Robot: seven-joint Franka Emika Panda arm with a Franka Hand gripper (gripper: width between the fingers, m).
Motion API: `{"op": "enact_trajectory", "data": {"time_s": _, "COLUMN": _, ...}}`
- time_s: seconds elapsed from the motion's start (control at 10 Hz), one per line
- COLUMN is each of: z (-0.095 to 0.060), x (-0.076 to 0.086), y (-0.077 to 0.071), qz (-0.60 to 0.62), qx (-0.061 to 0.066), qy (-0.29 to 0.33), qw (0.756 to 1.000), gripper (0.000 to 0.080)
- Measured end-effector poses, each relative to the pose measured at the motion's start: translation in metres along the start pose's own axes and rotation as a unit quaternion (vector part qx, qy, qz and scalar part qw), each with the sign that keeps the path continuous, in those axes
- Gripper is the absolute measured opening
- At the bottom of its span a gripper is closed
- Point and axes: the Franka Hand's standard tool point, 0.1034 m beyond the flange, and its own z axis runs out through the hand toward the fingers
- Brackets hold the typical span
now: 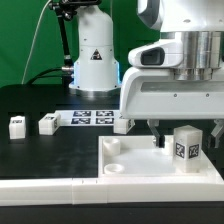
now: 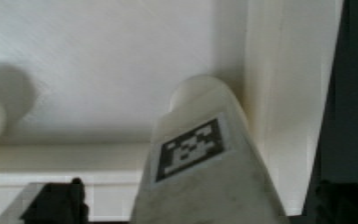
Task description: Assemble one leg
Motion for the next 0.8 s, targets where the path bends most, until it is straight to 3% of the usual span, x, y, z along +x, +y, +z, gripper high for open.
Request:
{"op": "enact_trajectory", "data": {"time_s": 0.3, "z": -0.0001, "x": 0.0004, "y": 0.0018, "qz": -0.08, "qx": -0.007, "qy": 0.0, "qw": 0.997, "gripper": 0.0649}}
{"op": "enact_trajectory", "data": {"time_s": 0.6, "z": 0.0, "x": 0.0003, "y": 0.0014, "qz": -0.07, "qx": -0.006, "qy": 0.0, "qw": 0.998, "gripper": 0.0291}}
{"op": "enact_trajectory", "data": {"time_s": 0.8, "z": 0.0001, "x": 0.0002, "y": 0.0013, "qz": -0.058, "qx": -0.006, "qy": 0.0, "qw": 0.998, "gripper": 0.0292}}
